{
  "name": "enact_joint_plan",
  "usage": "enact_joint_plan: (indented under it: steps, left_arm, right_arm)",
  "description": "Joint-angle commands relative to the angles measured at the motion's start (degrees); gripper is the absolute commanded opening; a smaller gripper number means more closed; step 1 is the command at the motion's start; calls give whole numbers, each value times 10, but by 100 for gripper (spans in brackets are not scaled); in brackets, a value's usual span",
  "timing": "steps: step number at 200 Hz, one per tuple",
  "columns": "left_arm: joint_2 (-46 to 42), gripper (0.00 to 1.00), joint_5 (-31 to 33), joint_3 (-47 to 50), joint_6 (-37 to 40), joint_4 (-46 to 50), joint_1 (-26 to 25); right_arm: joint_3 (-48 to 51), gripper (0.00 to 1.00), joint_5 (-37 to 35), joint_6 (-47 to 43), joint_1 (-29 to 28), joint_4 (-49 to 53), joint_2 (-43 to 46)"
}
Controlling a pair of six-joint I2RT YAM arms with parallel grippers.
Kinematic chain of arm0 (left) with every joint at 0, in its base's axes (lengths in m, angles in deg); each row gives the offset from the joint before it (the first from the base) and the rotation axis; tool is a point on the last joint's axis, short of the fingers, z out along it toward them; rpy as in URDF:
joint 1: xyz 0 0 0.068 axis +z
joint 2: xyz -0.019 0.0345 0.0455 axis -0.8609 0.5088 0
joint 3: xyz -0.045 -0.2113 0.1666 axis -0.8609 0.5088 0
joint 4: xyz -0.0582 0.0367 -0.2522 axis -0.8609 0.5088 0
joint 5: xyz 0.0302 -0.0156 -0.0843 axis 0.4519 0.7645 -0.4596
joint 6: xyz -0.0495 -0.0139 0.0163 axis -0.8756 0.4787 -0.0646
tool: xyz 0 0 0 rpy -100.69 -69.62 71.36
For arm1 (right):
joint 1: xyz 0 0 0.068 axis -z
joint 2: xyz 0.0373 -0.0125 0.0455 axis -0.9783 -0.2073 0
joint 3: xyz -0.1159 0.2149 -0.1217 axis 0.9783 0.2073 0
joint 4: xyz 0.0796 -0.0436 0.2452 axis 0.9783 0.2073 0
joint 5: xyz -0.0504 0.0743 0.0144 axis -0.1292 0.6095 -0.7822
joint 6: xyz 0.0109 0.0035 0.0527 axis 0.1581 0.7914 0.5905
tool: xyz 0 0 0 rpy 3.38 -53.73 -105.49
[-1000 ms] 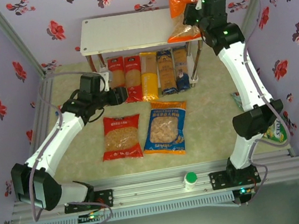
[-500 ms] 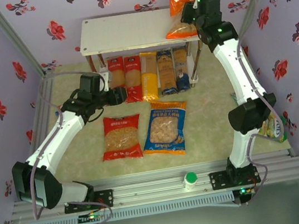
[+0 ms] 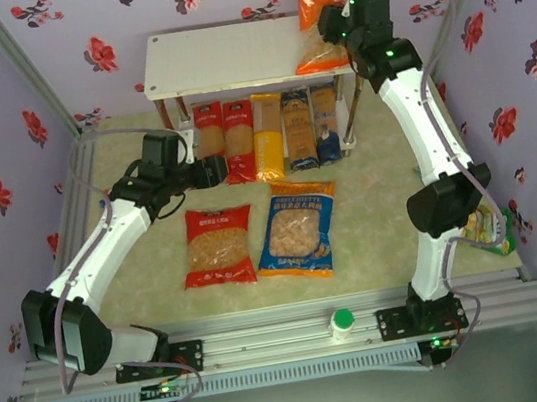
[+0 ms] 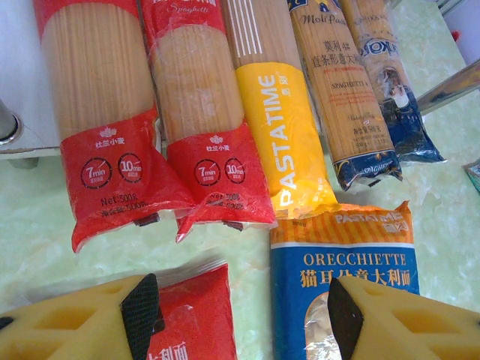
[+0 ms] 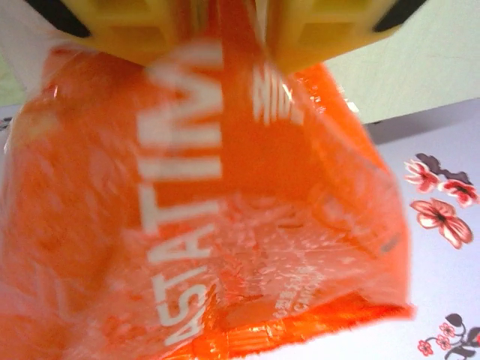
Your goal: Place and organize the pasta boxes and bags onto the shelf
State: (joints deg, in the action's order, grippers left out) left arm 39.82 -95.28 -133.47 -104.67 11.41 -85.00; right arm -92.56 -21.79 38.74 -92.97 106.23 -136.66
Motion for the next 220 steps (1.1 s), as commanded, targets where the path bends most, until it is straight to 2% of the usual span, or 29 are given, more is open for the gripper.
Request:
enact_joint_plan:
  steps: [1, 45, 49, 56, 97, 126, 156, 220]
  left_arm:
    - [7, 65, 3, 0, 9, 3, 4]
    - [3, 65, 3, 3, 9, 4, 5]
    - [1, 65, 3, 4, 10, 4, 5]
    - [1, 65, 3, 4, 10, 4, 5]
    - [-3, 65, 2, 7, 10, 2, 7]
    - [-3, 65, 1, 6, 11, 3, 7]
    - [-10, 68, 1, 12, 9, 2, 7]
    - [-24, 69, 2, 22, 4, 2, 8]
  right_arm:
    - [-16, 38, 26, 9, -8, 27, 0]
    - [9, 53, 37, 15, -11, 25, 16]
    - [12, 58, 37, 17, -11, 24, 18]
    - [16, 62, 38, 20, -11, 25, 23]
    - [79, 67, 20, 25, -7, 16, 77]
    - [120, 66, 10, 33, 5, 9, 110]
    - [161, 62, 46, 49, 14, 21, 127]
    - [188, 60, 115, 63, 13, 60, 129]
